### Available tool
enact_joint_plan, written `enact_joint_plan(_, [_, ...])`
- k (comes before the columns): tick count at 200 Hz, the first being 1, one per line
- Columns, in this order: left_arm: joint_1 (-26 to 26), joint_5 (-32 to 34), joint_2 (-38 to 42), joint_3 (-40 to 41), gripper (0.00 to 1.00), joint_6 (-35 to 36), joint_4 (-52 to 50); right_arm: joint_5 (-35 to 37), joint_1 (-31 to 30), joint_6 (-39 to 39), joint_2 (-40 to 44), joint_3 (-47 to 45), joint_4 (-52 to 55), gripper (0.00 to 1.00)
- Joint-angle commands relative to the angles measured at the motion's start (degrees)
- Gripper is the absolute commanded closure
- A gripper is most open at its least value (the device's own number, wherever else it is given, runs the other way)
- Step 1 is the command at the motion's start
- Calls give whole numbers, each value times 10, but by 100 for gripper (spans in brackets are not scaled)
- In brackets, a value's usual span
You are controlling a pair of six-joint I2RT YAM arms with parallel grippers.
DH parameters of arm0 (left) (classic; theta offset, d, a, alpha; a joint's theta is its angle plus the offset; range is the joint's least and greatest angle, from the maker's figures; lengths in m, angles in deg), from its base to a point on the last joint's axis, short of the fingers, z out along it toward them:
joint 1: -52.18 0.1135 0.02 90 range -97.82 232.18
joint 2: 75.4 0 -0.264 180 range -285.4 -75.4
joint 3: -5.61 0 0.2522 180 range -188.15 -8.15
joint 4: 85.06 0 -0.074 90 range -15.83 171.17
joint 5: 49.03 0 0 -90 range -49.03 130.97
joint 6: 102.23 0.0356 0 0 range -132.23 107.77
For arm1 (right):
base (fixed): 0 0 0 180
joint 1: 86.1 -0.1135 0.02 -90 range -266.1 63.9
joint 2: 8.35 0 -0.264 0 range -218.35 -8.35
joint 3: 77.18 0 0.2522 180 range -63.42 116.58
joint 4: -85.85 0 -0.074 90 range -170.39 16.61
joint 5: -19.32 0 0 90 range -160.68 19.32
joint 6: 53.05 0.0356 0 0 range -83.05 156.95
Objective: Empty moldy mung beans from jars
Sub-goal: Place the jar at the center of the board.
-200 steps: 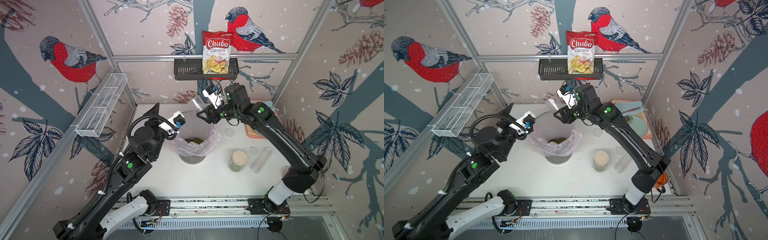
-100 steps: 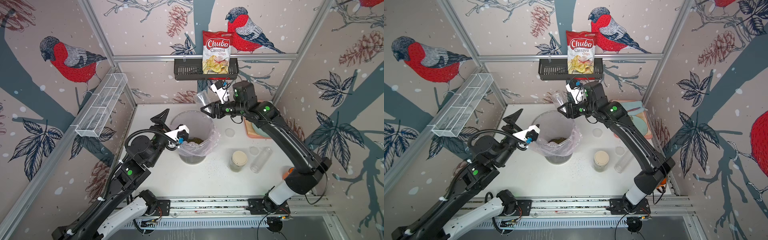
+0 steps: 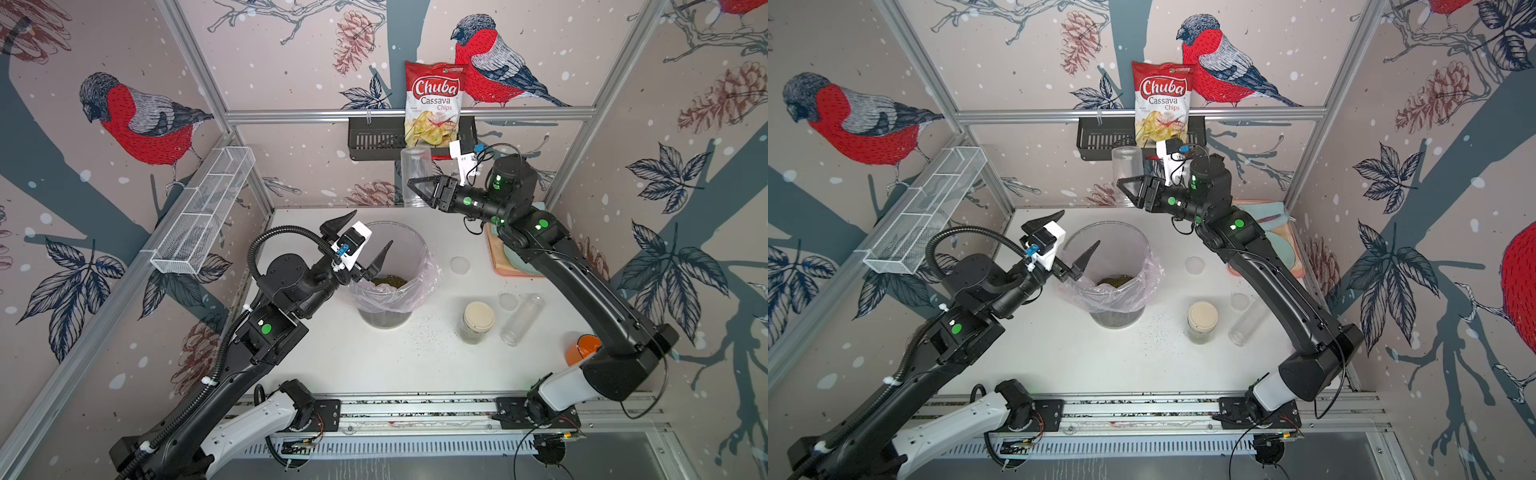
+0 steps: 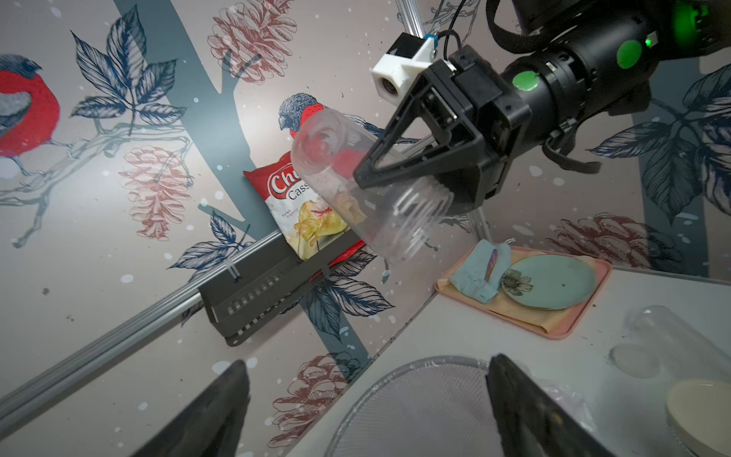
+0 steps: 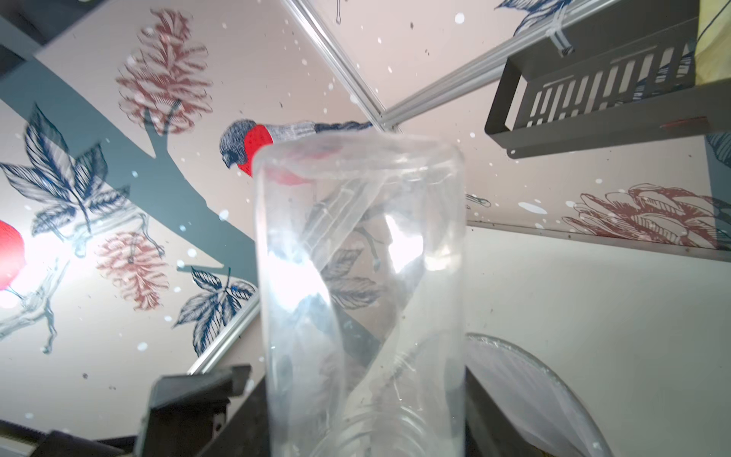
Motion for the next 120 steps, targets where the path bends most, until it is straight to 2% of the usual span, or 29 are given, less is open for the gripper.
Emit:
enact_joint_plan(1, [-1,-30,-14,0,37,-72,47,-3,1,58,-4,0,-70,53])
enact_joint_plan(30, [-1,-33,-35,-3,64,-93,68,-18,4,72,-11,8,-77,54])
enact_joint_plan(55, [-1,-41,-45,-14,70,-102,83,-17,5,76,-8,0,-76,54])
enact_joint_plan(71, [-1,-49,-52,-14,69,-107,96,-31,5,89,-9,-10,-93,54])
enact_joint_plan(90, [-1,-50,-56,-8,59,-110,118,-42,4,105,-10,-21,-111,54])
enact_joint_plan(113, [-1,-39,-55,5,57,-104,151,-52,5,120,-11,-30,-129,54])
enact_joint_plan(120, [-1,-35,-55,10,53,-104,164,-55,4,125,-12,-32,-134,54])
